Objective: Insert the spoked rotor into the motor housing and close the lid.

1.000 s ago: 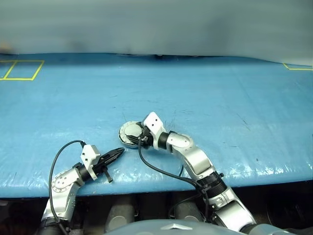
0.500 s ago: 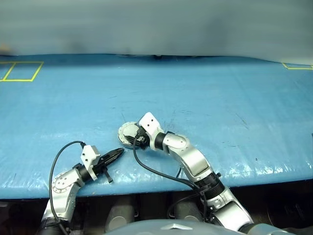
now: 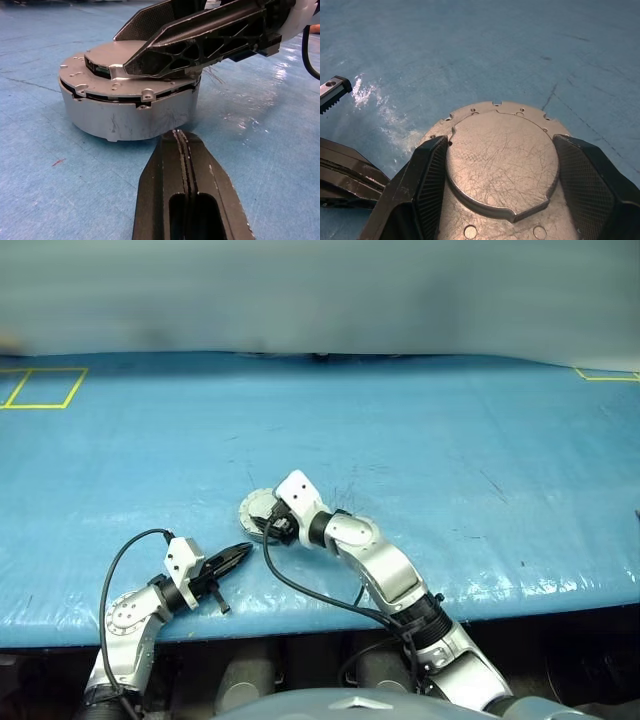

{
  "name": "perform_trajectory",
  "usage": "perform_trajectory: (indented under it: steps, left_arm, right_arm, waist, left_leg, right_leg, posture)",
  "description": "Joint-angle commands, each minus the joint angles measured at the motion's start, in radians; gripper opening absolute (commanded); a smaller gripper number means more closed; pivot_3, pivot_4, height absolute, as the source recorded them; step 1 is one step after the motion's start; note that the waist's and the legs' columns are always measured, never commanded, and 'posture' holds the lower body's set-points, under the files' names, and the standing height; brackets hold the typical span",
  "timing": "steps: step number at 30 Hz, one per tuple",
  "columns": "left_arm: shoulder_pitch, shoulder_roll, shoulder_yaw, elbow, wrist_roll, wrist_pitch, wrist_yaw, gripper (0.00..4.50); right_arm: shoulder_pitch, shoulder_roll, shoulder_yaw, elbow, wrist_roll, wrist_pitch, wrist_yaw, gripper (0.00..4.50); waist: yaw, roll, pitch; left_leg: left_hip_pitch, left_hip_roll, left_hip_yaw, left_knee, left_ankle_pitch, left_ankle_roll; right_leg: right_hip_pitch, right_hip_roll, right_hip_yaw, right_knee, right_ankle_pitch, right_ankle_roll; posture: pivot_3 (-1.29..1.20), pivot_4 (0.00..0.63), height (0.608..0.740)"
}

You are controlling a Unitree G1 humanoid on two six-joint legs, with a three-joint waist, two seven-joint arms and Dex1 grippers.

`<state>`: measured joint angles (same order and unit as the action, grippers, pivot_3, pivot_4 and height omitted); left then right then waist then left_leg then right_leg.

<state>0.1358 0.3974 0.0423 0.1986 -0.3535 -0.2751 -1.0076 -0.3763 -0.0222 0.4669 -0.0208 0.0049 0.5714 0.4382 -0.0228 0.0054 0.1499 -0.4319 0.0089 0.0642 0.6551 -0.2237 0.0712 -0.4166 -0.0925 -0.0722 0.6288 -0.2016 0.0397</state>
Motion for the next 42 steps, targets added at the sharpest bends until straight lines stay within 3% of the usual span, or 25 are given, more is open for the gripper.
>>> perform_trajectory:
  steps: [1, 16, 26, 36, 42]
  left_arm:
    - [0.002, 0.002, -0.002, 0.016, 0.006, -0.012, -0.004, 0.00]
    - [-0.011, 0.002, -0.005, 0.049, 0.010, -0.027, -0.009, 0.00]
    - [-0.015, 0.001, -0.004, 0.063, 0.014, -0.038, -0.009, 0.00]
    - [-0.012, -0.003, -0.005, 0.068, 0.017, -0.043, -0.001, 0.00]
    - [-0.007, -0.004, -0.007, 0.069, 0.020, -0.045, 0.002, 0.00]
  right_arm:
    - [0.010, -0.007, 0.017, 0.050, -0.034, 0.027, -0.020, 2.97]
    - [0.021, 0.064, -0.050, 0.041, 0.039, 0.093, -0.028, 2.97]
    - [0.015, 0.058, -0.012, 0.053, 0.015, 0.115, -0.046, 2.97]
    - [0.011, 0.018, 0.060, 0.077, -0.052, 0.048, -0.046, 2.97]
    - [0.033, 0.057, 0.006, 0.051, 0.033, -0.008, 0.008, 2.97]
  waist:
    - [-0.001, 0.001, 0.000]
    - [-0.001, 0.002, -0.002]
    - [-0.002, 0.004, -0.003]
    - [-0.003, 0.009, -0.007]
    - [-0.003, 0.009, -0.007]
  left_leg:
    - [0.000, 0.000, 0.000, 0.000, 0.000, 0.000]
    - [0.001, 0.000, 0.000, -0.004, 0.001, -0.001]
    - [0.001, 0.000, 0.000, -0.006, 0.001, -0.001]
    - [0.002, 0.000, 0.000, -0.007, 0.001, -0.001]
    - [0.001, 0.001, 0.000, -0.007, 0.001, -0.002]
  right_leg:
    - [0.000, 0.000, 0.000, 0.000, 0.000, 0.000]
    - [-0.001, -0.002, -0.001, 0.000, -0.001, 0.000]
    - [-0.002, -0.003, -0.001, 0.000, -0.001, 0.000]
    - [-0.002, -0.004, -0.004, -0.001, -0.001, 0.000]
    - [-0.003, -0.006, -0.009, -0.001, -0.001, 0.000]
  posture:
    - [0.00, 0.150, 0.740]
    - [0.00, 0.150, 0.740]
    - [0.00, 0.150, 0.740]
    - [0.00, 0.150, 0.740]
    - [0.00, 0.150, 0.740]
